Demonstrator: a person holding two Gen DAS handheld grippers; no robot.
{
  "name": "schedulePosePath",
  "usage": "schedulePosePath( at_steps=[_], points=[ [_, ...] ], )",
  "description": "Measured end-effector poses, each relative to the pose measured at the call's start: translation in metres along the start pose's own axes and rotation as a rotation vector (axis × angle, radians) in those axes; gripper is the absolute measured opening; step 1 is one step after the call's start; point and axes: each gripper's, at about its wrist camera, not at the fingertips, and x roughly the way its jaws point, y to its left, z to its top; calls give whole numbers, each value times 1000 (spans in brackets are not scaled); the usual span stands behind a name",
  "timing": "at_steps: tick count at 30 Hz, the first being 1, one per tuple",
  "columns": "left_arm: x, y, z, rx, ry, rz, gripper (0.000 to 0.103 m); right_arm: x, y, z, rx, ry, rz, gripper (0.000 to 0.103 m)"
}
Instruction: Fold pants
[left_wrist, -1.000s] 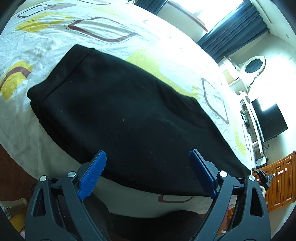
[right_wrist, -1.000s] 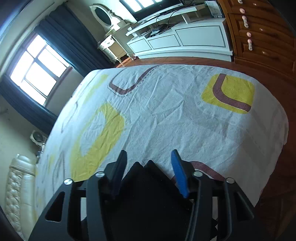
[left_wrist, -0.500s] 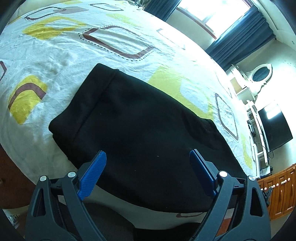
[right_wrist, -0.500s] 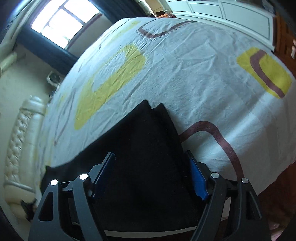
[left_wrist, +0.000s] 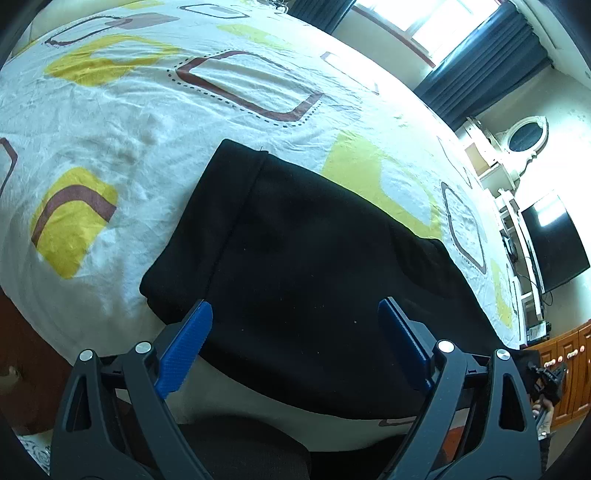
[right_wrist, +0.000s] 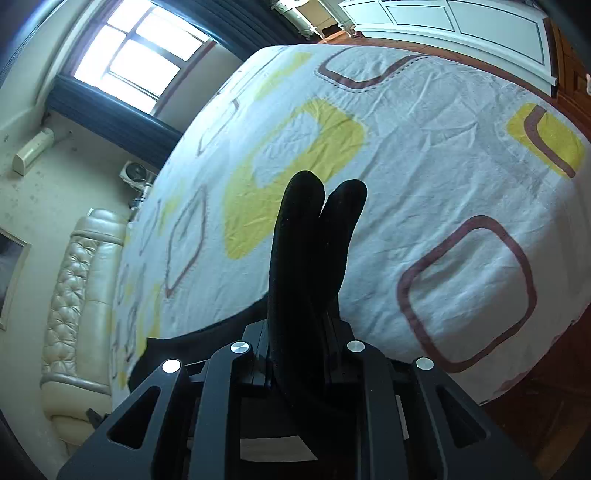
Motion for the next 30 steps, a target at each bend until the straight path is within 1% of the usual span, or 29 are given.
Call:
schedulePosePath(
  at_steps=[2, 5, 6, 8, 10, 11, 14, 17, 19, 21, 25, 27, 30],
  points=[
    [-5, 0, 3, 5, -20, -19, 91, -5, 22, -3, -1, -4, 61, 18],
    [-9, 0, 5, 6, -48, -53, 92, -7, 62, -8, -32, 4, 120, 18],
    [-8, 0, 6, 8, -45, -56, 96, -6, 77, -11, -47, 9, 134, 18],
    [1, 3, 5, 9, -11, -65, 98, -5, 107, -18, -80, 17, 149, 18],
    [15, 6, 4, 4, 53, -49, 98, -2, 137, -27, -115, 28, 171, 18],
    [20, 7, 3, -4, 73, -39, 98, 1, 152, -32, -131, 35, 180, 18],
    [23, -1, 0, 46, 71, -7, 100, 14, 196, -47, -188, 60, 207, 18],
    [27, -3, -7, 73, 56, 20, 100, 34, 234, -64, -243, 99, 212, 18],
    [32, -6, -9, 120, 78, 43, 100, 50, 252, -76, -260, 131, 215, 18],
    [35, -8, -9, 146, 83, 61, 100, 66, 267, -87, -281, 152, 201, 18],
    [35, -9, -11, 153, 65, 71, 101, 97, 291, -111, -313, 196, 168, 18],
    [36, -11, -10, 182, 75, 81, 101, 113, 302, -122, -355, 209, 113, 18],
    [36, -12, -10, 188, 76, 87, 101, 139, 314, -139, -420, 221, 15, 18]
  ],
)
